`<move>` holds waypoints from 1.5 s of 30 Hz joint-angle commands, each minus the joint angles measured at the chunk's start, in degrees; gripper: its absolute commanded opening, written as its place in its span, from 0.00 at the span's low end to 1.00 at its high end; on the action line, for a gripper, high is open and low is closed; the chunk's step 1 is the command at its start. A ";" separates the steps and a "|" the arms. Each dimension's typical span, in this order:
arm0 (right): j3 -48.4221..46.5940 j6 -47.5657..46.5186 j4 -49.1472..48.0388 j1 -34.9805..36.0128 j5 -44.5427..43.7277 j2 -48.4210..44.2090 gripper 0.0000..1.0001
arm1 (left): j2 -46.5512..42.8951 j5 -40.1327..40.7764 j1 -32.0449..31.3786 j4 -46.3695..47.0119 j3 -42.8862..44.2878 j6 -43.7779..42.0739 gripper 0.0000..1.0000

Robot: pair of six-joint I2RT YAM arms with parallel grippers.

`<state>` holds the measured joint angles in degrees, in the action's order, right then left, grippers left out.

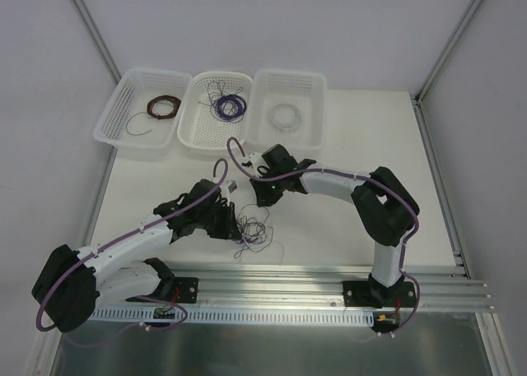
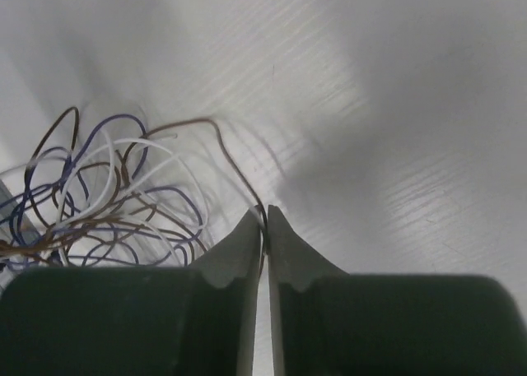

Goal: Untangle the cables

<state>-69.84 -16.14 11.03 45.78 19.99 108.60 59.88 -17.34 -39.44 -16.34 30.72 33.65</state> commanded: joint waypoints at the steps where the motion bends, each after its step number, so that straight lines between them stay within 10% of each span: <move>1: -0.47 -0.73 -1.53 0.19 1.20 -3.81 0.07 | -0.46 1.87 -0.64 1.13 0.75 0.18 0.12; 7: -0.37 -0.56 4.78 -0.16 -4.95 -14.80 0.01 | -2.13 5.38 -0.64 0.96 0.04 2.73 0.20; 18: -10.31 1.11 19.03 4.58 -12.60 -31.85 0.01 | -11.27 8.99 -0.55 1.13 3.38 5.37 0.83; 45: -24.82 2.53 9.18 6.08 -17.78 -48.48 0.01 | 6.38 15.50 -3.62 14.05 11.03 9.50 0.79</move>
<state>-94.72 -12.62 20.97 51.55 5.50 58.37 64.38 -2.39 -42.09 -4.95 38.98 42.68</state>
